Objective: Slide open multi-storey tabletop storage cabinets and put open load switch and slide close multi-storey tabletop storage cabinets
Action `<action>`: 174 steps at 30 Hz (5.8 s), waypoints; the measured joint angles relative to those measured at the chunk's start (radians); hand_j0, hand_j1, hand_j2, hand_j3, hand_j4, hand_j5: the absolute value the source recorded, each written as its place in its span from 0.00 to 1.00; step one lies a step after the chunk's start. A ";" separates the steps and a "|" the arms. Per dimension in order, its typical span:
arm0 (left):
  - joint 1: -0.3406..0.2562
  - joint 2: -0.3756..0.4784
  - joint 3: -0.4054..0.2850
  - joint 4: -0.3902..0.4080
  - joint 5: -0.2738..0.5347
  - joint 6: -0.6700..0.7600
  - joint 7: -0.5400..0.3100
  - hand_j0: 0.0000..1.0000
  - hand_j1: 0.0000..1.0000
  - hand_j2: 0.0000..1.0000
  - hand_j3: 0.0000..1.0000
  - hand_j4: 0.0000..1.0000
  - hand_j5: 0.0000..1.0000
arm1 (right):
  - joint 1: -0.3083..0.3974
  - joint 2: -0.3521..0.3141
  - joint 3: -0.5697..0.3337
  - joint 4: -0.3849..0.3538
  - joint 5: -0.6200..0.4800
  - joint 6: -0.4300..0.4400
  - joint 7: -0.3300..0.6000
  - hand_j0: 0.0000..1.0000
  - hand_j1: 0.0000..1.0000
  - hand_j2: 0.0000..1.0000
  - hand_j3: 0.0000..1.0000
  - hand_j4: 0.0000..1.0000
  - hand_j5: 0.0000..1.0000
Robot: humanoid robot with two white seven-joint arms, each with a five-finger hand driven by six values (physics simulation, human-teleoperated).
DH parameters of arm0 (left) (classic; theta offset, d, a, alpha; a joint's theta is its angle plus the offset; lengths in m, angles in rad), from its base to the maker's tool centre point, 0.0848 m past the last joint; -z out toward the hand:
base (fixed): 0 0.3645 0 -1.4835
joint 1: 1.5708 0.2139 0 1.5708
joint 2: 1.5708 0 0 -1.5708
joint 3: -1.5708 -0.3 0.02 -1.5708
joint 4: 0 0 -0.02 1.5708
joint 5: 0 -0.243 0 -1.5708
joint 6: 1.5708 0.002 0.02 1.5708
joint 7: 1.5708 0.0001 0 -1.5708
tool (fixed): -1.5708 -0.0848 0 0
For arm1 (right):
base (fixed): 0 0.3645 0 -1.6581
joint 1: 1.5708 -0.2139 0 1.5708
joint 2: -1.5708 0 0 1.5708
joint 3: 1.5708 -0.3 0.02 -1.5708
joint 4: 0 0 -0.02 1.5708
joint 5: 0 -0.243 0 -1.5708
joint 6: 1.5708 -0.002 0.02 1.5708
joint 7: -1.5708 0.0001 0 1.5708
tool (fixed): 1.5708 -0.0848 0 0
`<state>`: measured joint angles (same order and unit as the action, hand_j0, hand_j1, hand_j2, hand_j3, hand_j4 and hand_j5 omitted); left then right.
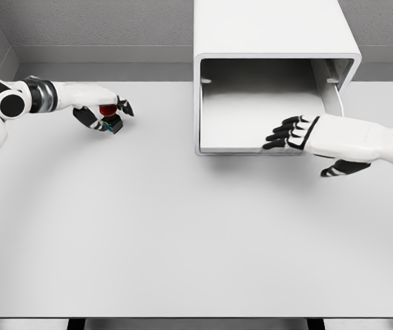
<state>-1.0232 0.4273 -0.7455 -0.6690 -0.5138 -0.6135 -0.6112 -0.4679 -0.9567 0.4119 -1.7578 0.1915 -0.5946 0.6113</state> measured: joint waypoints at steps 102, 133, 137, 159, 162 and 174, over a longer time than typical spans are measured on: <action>-0.049 -0.107 -0.029 -0.639 0.452 -0.001 0.000 0.57 0.57 0.57 0.57 0.57 0.57 | 0.923 -0.093 -0.664 0.000 -0.176 -0.019 0.000 0.58 0.58 0.58 0.58 0.58 0.58; -0.104 -0.161 -0.007 -0.537 0.445 0.000 0.000 0.98 0.98 0.98 0.98 0.98 0.98 | 0.928 -0.093 -0.664 0.000 -0.172 -0.019 0.000 0.59 0.59 0.59 0.59 0.59 0.59; -0.110 -0.138 -0.001 -0.607 0.456 -0.001 0.000 0.98 0.98 0.98 0.98 0.98 0.98 | 0.885 -0.094 -0.664 0.000 -0.173 -0.019 0.000 0.57 0.57 0.57 0.57 0.57 0.57; 0.278 0.499 0.079 -0.770 0.732 -0.001 0.000 1.00 1.00 1.00 1.00 1.00 1.00 | 0.491 -0.095 -0.382 -0.001 -0.174 -0.019 0.000 0.49 0.49 0.49 0.49 0.49 0.49; 0.291 0.502 0.081 -0.738 0.729 0.000 0.000 1.00 1.00 1.00 1.00 1.00 1.00 | 0.482 -0.095 -0.347 -0.001 -0.173 -0.019 0.000 0.49 0.49 0.49 0.49 0.49 0.49; 0.304 0.511 0.085 -0.718 0.729 0.000 0.000 1.00 1.00 1.00 1.00 1.00 1.00 | 0.397 -0.091 -0.298 -0.001 -0.175 -0.018 0.000 0.50 0.50 0.50 0.50 0.50 0.50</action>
<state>-0.7195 0.9382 -0.6604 -1.3869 0.2148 -0.6137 -0.6113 -0.0705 -1.0475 0.1142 -1.7591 0.0164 -0.6128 0.6110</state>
